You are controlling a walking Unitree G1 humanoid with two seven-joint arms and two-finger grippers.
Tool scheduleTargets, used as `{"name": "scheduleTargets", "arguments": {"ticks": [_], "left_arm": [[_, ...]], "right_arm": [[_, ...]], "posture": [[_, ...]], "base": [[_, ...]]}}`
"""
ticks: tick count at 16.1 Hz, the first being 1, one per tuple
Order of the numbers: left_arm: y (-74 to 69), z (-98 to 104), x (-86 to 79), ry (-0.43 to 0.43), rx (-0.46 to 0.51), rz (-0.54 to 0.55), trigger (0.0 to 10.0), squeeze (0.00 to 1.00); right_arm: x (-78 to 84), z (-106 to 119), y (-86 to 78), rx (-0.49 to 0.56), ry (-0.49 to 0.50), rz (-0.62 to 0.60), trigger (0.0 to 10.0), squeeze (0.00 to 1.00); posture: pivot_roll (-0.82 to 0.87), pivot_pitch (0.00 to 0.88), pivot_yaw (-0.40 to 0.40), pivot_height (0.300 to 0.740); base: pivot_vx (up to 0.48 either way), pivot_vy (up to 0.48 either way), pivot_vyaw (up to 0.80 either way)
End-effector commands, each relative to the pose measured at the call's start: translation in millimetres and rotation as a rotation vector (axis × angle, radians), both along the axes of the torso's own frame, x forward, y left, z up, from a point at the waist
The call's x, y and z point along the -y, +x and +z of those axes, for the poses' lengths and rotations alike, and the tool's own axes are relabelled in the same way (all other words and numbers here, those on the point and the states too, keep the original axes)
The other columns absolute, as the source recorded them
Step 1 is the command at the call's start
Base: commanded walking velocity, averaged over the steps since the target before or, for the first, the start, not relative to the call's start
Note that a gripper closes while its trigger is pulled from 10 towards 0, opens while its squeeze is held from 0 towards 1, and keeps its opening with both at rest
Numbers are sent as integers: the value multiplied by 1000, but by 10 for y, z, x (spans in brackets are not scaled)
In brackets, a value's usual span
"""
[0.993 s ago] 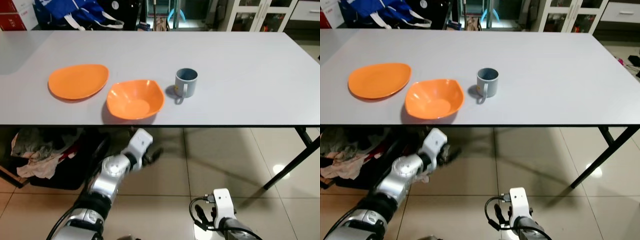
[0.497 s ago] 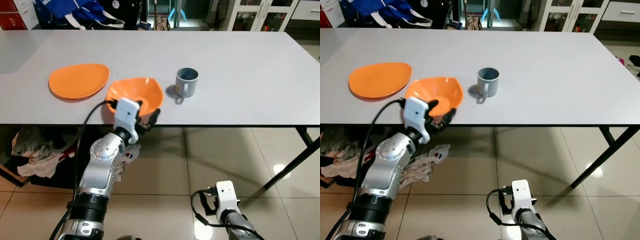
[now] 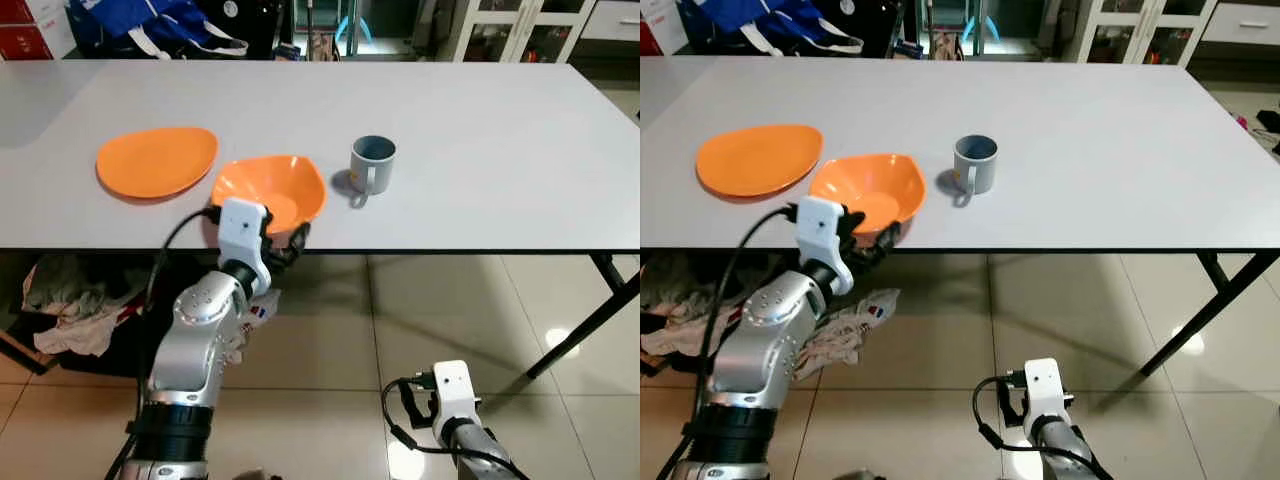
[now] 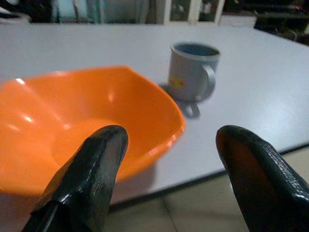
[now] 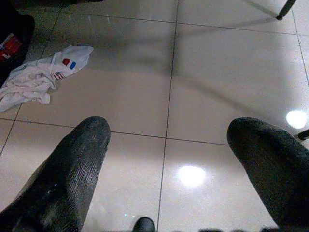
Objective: Setting the table
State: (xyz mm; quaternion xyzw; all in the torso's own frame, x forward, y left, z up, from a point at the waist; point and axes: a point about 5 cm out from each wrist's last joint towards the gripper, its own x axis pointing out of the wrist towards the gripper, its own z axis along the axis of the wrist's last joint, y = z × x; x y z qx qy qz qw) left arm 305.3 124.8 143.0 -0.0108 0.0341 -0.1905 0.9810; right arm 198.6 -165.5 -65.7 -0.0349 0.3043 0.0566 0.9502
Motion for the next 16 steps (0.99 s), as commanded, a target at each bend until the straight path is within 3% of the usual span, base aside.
{"name": "scheduleTargets", "arguments": {"ticks": [1, 3, 4, 6, 8, 12, 16], "left_arm": [[58, 359, -22, -6, 118, 23, 10000, 0], [155, 581, -203, -59, 133, 102, 10000, 0], [187, 622, -328, -42, 123, 159, 10000, 0], [310, 568, -741, -40, 50, 381, 10000, 0], [284, 393, -842, -36, -26, 438, 10000, 0], [263, 431, -524, 3, 42, 319, 10000, 0], [287, 411, -440, 12, 44, 283, 10000, 0]], "right_arm": [[27, -13, -30, -5, 1, -13, 10000, 0], [26, -14, -32, -7, 2, -8, 10000, 0], [26, -14, -33, -7, 3, -8, 10000, 0], [27, -12, -29, -5, 8, -7, 10000, 0], [23, -6, -25, 2, 31, -20, 10000, 0], [24, 5, -9, 9, 37, -18, 10000, 0], [21, 7, -9, 12, 39, -14, 10000, 0]], "posture": [[-87, 0, -1, 727], [-84, 0, -2, 727], [-84, 0, -2, 727], [-69, 0, -8, 727], [-68, 0, -8, 727], [-68, 0, -7, 727], [-74, 0, -3, 727]], "base": [[0, 0, 0], [0, 0, 0], [0, 0, 0], [0, 0, 0], [0, 0, 0], [0, 118, 0], [0, 473, 0]]}}
